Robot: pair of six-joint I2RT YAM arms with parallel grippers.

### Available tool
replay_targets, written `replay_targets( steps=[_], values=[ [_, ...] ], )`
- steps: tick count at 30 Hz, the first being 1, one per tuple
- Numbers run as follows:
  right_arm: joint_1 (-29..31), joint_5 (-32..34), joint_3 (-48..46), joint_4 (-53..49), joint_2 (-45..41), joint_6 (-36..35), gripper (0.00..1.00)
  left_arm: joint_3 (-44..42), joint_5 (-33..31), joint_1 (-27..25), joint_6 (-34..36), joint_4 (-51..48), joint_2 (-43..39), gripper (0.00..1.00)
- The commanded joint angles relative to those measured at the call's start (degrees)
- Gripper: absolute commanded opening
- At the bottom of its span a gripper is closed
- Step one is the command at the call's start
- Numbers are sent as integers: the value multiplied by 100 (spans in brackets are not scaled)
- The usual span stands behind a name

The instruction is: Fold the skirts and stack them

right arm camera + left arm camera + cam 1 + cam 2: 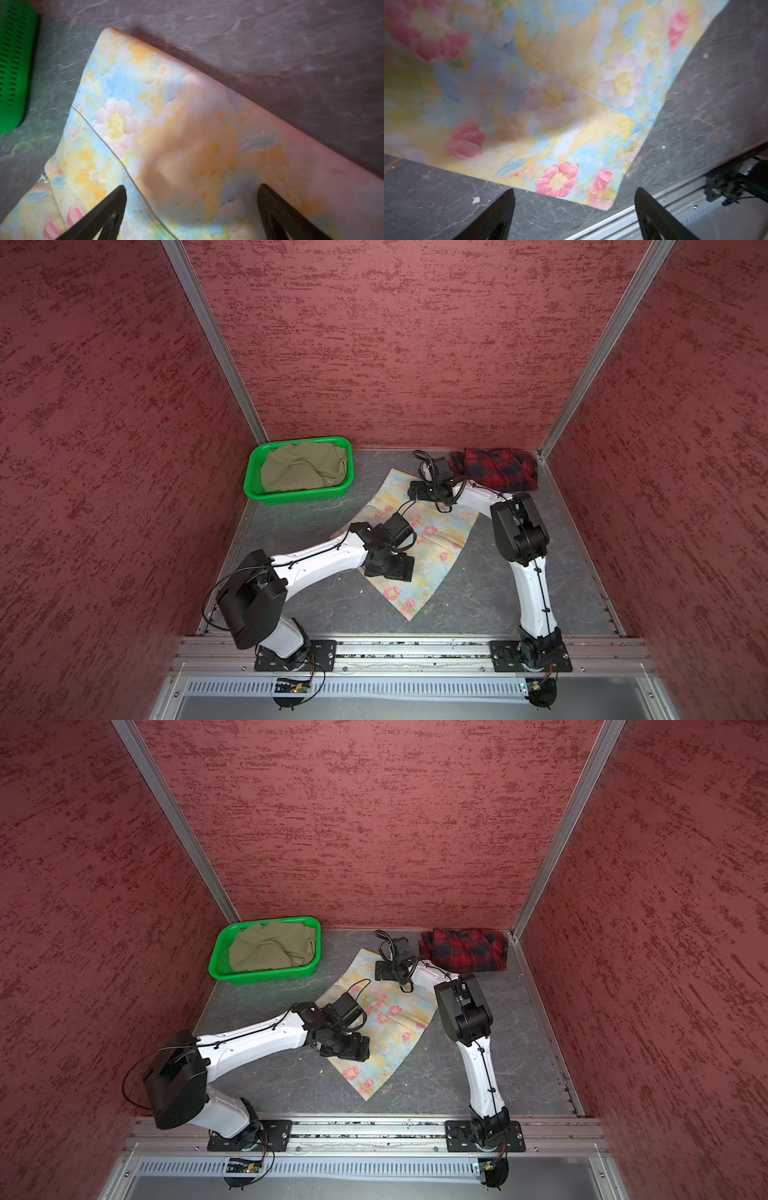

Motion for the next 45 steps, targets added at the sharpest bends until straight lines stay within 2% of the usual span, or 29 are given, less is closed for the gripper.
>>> replay_targets(
  steps=[1,5,10,17,21,27,33,38,45],
  values=[
    [-15,-486,-30,49,-76,-140,99,334,-124,225,-8,-156,-355,91],
    [-295,-544,-406,407,-867,5,99,212,-485,977,287,-358,-480,91],
    [-378,37,-1379,472,-2173,188,99,-13,-881,2070,618,-89,-312,91],
    [-360,986,-3248,120,-3820,1672,97,90,-1579,2807,1064,308,414,96],
    [-355,1298,-3831,-2,-4195,2062,97,108,-1815,3010,1212,542,743,97],
    [-365,1099,-4072,142,-4266,2103,97,73,-1784,3216,1290,781,1209,97],
    [-425,890,-4065,171,-4220,1940,98,-176,-1190,3443,1121,1006,1450,96],
    [-646,720,-3952,146,-4084,1785,98,-482,-675,3367,858,1049,1196,89],
    [-1133,481,-3827,286,-3678,1395,98,-1133,-529,2940,451,837,490,86]
  ],
)
